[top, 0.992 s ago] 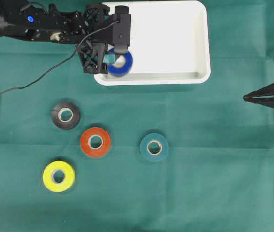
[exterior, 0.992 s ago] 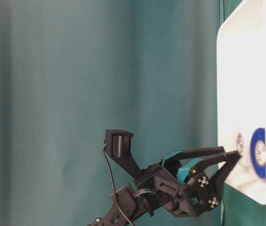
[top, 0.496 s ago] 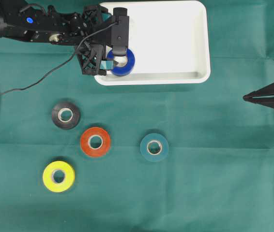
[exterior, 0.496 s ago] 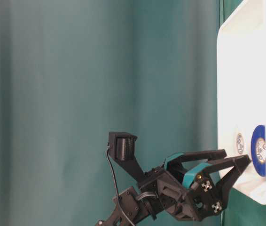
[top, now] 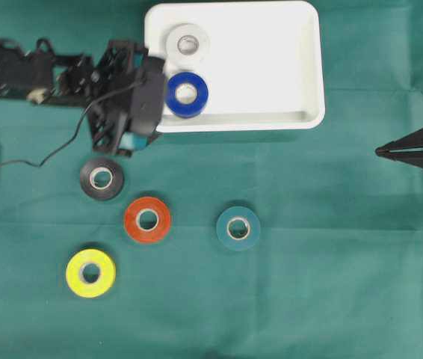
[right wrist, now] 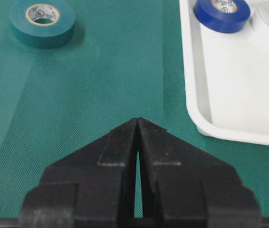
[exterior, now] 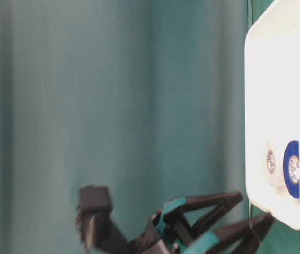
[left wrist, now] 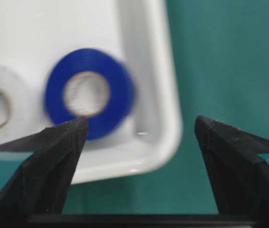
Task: Put the tape into the white case with the left arm.
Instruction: 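Open the left gripper and withdraw it from the tray, then move the left gripper down toward the yellow tape roll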
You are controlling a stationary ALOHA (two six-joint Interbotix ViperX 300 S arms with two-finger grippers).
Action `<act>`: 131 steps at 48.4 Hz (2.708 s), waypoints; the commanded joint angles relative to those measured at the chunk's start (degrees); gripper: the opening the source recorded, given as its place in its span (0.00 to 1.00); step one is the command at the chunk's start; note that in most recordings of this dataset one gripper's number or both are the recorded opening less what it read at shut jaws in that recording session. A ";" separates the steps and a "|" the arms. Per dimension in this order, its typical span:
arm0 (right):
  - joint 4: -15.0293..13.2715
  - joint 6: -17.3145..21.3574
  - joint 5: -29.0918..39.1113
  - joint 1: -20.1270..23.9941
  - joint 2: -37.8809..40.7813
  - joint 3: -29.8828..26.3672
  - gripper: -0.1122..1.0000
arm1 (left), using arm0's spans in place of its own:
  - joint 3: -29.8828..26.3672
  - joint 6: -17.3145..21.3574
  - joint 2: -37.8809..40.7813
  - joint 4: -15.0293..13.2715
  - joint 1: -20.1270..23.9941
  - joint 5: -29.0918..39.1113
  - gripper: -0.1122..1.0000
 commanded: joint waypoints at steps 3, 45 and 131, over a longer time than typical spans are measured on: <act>0.00 0.09 -0.62 0.00 0.62 -0.53 0.02 | 1.41 -1.14 -4.04 -0.18 -2.72 -0.18 0.94; 0.00 0.09 -0.62 0.00 0.53 -0.44 0.02 | 12.04 -11.43 -17.05 -0.09 -8.96 -0.44 0.93; 0.00 0.09 -0.62 -0.09 0.44 -0.53 0.02 | 24.08 -11.69 -27.25 -0.09 -26.89 2.81 0.93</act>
